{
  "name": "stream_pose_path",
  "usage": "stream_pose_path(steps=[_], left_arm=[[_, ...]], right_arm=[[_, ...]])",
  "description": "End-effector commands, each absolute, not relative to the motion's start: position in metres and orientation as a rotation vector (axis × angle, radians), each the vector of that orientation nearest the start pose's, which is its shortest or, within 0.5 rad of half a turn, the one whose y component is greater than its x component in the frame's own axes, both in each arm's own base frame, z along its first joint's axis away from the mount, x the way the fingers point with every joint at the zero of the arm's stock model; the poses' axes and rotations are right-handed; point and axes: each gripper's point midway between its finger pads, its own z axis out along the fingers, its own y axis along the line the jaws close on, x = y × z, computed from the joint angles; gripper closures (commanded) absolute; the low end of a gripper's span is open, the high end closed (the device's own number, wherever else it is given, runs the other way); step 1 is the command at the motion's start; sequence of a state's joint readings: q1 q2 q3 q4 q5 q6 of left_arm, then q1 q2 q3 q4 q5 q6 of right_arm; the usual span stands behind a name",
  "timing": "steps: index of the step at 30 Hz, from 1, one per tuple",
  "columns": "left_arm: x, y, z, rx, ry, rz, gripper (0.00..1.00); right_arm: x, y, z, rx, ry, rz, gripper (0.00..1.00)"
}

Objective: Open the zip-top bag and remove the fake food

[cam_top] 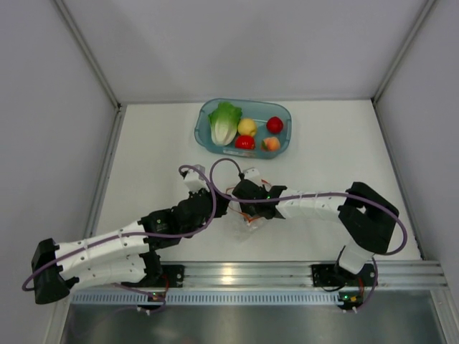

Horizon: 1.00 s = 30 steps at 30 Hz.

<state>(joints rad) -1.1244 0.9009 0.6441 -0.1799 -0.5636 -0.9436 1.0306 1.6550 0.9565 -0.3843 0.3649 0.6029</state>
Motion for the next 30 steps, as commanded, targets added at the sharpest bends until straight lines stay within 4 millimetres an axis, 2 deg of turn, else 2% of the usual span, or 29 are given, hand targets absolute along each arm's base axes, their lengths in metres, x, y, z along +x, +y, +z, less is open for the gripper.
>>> stream_pose_path(steps=[1,5,6,8,12,17,23,28,30], left_arm=[[0.200,-0.260,0.217,-0.218,1.940,-0.842,1.00],[0.201,-0.261,0.218,-0.210,1.939,-0.838,1.00],[0.201,-0.261,0.218,-0.211,1.939,-0.836,1.00],[0.202,-0.260,0.218,-0.213,1.937,-0.829,1.00],[0.203,-0.259,0.220,-0.209,1.930,-0.824,1.00],[0.204,-0.255,0.219,-0.212,1.924,-0.804,1.00],[0.207,-0.249,0.214,-0.212,1.928,-0.743,1.00],[0.212,-0.237,0.209,-0.230,1.923,-0.669,1.00],[0.214,-0.232,0.210,-0.242,1.920,-0.633,1.00]], right_arm=[[0.221,0.285,0.028,-0.380,2.504,0.165,0.54],[0.219,0.285,0.052,-0.375,2.465,0.191,0.57],[0.218,0.289,0.066,-0.375,2.436,0.221,0.57],[0.213,0.291,0.080,-0.395,2.419,0.247,0.58],[0.199,0.302,0.120,-0.441,2.357,0.333,0.58],[0.186,0.306,0.158,-0.486,2.303,0.412,0.59],[0.165,0.315,0.207,-0.567,2.223,0.613,0.59],[0.159,0.311,0.259,-0.595,2.113,0.714,0.59],[0.161,0.308,0.287,-0.584,2.064,0.730,0.59]])
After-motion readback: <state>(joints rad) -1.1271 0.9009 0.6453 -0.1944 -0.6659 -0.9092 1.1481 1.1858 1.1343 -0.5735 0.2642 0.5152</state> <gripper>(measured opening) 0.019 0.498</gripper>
